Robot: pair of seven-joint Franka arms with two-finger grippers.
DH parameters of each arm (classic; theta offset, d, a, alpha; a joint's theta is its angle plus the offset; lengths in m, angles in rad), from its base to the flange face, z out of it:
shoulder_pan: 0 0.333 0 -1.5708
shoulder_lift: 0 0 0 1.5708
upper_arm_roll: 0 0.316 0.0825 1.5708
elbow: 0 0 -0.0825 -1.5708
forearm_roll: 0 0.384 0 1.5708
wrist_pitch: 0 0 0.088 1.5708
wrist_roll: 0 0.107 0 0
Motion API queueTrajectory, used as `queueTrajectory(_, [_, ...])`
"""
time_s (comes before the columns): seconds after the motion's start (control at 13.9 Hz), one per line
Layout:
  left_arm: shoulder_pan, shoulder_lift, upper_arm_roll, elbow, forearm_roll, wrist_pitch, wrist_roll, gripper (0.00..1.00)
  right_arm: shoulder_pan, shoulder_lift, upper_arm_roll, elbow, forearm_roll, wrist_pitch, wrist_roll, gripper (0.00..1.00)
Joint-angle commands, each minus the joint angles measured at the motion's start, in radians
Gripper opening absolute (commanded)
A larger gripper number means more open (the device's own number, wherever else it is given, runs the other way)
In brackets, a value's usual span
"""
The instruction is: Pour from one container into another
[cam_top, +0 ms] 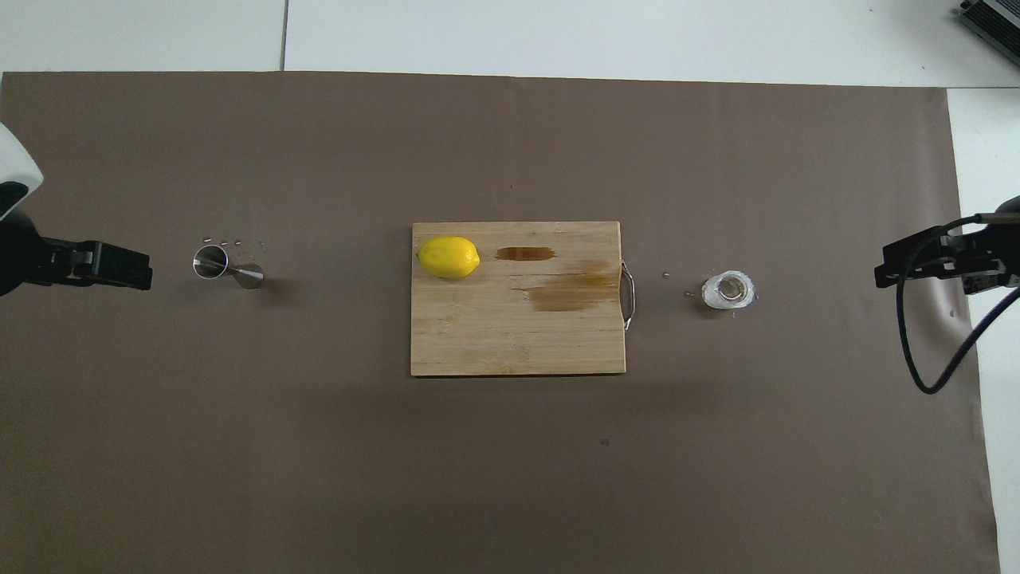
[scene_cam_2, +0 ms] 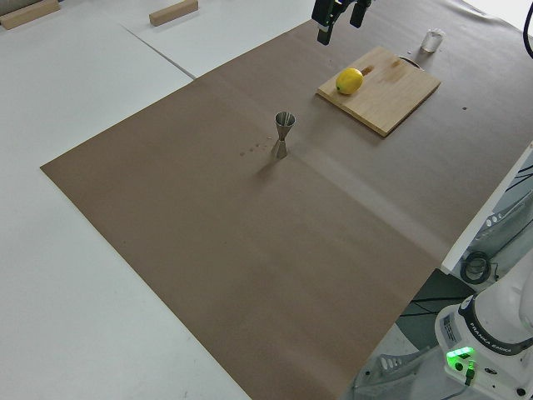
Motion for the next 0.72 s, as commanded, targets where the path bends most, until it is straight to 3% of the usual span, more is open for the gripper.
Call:
queueTrajectory(0.0, [0.009,-0.045,-0.001,-0.088,0.016,0.085,0.013,1.0,-0.01,-0.011,0.009,-0.007,-0.001,0.006,0.013,1.0])
queueTrajectory(0.14, [0.012,-0.053,0.006,-0.122,-0.004,0.096,0.01,1.0,-0.01,-0.011,0.011,-0.007,-0.003,0.006,0.013,1.0])
queueTrajectory(0.36, [0.079,0.002,0.008,-0.102,-0.102,0.096,-0.014,1.0,-0.01,-0.011,0.009,-0.007,-0.003,0.006,0.013,1.0])
queueTrajectory(0.65, [0.138,0.066,0.008,-0.104,-0.202,0.142,-0.346,1.0,-0.01,-0.011,0.011,-0.007,-0.003,0.006,0.013,1.0])
